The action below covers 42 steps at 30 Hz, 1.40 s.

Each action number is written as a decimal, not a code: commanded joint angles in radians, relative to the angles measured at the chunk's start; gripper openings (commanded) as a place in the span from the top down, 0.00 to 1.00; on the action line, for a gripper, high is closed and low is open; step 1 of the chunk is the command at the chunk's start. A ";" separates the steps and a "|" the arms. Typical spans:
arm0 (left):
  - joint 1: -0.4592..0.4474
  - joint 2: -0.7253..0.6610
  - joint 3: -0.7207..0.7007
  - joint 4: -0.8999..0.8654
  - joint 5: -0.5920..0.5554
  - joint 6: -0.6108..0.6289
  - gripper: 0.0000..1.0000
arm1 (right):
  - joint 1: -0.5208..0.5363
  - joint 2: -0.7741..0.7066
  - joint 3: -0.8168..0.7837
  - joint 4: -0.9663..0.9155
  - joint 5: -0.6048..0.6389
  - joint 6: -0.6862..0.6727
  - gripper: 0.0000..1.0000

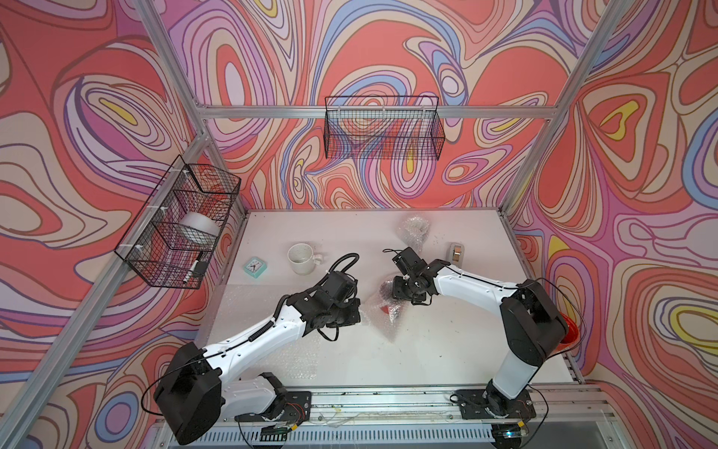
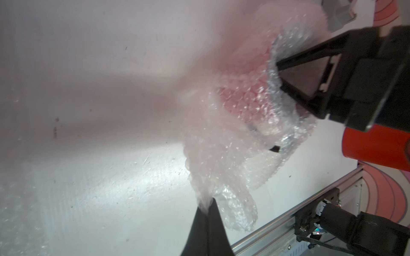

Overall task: Wrap mugs in bubble wrap
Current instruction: Wrap the mug in bubble wrap.

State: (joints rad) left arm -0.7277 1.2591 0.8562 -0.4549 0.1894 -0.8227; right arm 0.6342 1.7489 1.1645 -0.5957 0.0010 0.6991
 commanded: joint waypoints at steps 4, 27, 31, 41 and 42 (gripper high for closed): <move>-0.007 0.090 0.133 0.082 0.091 0.031 1.00 | -0.004 -0.011 -0.026 0.033 -0.044 -0.017 0.50; -0.007 0.457 0.397 0.044 0.093 0.018 1.00 | -0.041 -0.117 -0.097 0.149 -0.224 -0.045 0.46; -0.007 0.489 0.408 0.032 0.089 0.009 1.00 | -0.052 -0.151 -0.105 0.116 -0.198 -0.068 0.43; -0.005 0.554 0.461 -0.017 0.093 -0.001 1.00 | -0.060 -0.311 -0.212 0.136 -0.169 -0.093 0.31; -0.005 0.557 0.465 -0.022 0.089 -0.002 1.00 | -0.059 -0.329 -0.227 0.153 -0.177 -0.096 0.29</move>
State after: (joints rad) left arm -0.7277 1.7908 1.2964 -0.4309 0.2916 -0.8143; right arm 0.5770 1.4620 0.9756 -0.4744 -0.1764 0.6254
